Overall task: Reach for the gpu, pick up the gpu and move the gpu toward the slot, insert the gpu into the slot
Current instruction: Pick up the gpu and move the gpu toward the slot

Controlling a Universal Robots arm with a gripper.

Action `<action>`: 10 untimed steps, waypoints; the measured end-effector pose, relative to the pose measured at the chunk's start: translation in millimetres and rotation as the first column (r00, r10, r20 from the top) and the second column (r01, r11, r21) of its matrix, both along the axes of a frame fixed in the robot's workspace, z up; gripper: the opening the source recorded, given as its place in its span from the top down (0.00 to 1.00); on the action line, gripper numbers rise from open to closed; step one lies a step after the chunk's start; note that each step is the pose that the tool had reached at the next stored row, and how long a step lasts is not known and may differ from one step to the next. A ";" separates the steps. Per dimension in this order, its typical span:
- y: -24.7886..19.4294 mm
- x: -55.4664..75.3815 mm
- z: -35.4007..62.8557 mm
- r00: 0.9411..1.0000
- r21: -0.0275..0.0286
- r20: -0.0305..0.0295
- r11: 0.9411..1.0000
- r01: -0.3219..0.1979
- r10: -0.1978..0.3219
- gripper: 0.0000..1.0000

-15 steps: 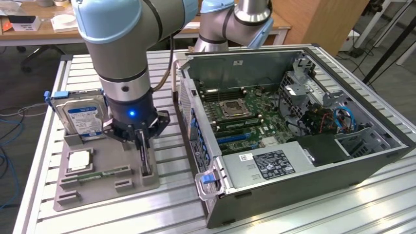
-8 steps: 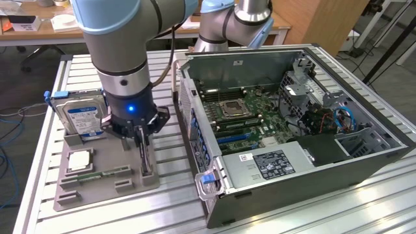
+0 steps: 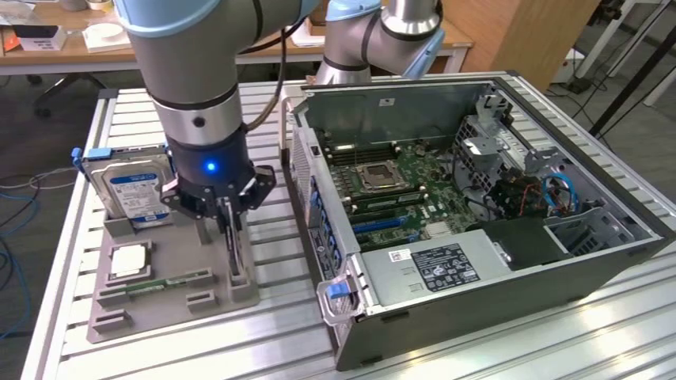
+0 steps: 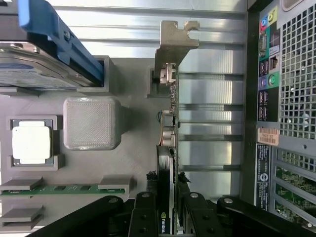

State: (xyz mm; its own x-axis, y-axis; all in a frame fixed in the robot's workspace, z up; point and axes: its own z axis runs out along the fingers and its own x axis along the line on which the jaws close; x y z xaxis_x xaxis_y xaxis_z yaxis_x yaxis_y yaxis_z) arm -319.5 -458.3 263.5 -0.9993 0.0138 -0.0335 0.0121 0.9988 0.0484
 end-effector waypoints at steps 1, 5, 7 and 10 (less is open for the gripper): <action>0.0 0.0 1.8 1.000 0.000 0.000 1.000 0.000 0.000 0.74; 0.0 0.0 9.1 1.000 0.000 0.000 1.000 0.000 0.000 0.74; 0.0 0.0 12.0 1.000 0.000 0.000 1.000 0.000 0.000 0.74; 0.0 0.0 12.1 1.000 0.000 0.000 1.000 0.000 0.000 0.74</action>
State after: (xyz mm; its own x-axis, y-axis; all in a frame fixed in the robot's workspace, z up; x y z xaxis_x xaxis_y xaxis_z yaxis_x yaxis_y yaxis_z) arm -319.5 -458.3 275.5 -0.9993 0.0138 -0.0337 0.0121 0.9988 0.0484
